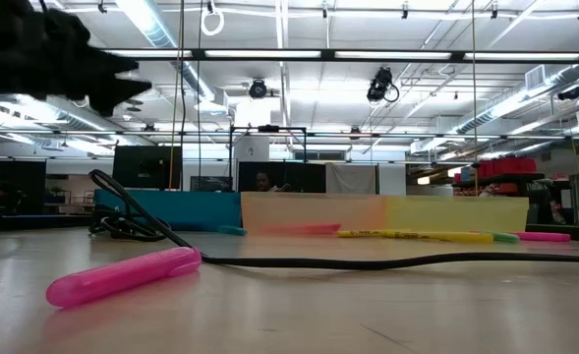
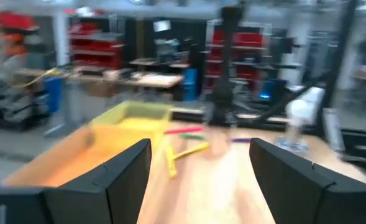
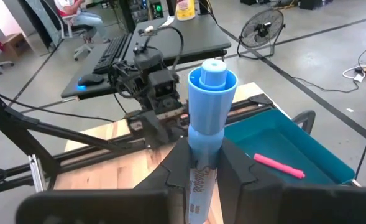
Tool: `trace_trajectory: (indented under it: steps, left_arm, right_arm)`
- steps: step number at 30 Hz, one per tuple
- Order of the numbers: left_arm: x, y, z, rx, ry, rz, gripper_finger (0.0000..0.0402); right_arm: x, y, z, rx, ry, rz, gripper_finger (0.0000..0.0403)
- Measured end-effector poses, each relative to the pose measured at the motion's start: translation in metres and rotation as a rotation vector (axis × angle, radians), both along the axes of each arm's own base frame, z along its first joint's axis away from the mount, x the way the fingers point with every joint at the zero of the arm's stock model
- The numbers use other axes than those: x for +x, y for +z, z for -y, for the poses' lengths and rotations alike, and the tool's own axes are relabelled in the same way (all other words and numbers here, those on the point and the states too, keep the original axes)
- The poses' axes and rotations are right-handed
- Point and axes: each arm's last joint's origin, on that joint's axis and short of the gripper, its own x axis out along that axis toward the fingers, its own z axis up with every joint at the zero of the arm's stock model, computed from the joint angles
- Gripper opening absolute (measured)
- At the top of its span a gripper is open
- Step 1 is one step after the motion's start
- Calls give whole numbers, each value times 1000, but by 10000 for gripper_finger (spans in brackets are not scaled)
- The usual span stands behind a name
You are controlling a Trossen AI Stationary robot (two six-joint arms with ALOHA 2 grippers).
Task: Pick & Place Markers
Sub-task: Put the blue highlighter pen into the blue bin
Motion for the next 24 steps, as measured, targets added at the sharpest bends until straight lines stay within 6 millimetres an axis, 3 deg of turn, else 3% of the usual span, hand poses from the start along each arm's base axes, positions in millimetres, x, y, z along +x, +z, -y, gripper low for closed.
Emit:
trace_trajectory:
  steps: [4,13,19,24]
  left_arm:
    - [-1,20,1,-86,-26,-66,280]
    - [10,96,0,-176,-139,-29,280]
    - [29,137,-9,-179,-139,-34,280]
    - [53,156,-18,-198,-144,-73,280]
  right_arm:
    - [1,2,-1,4,1,25,40]
    - [2,5,-4,13,52,57,40]
    - [2,4,-4,15,60,50,40]
    - [2,4,-4,-4,68,39,40]
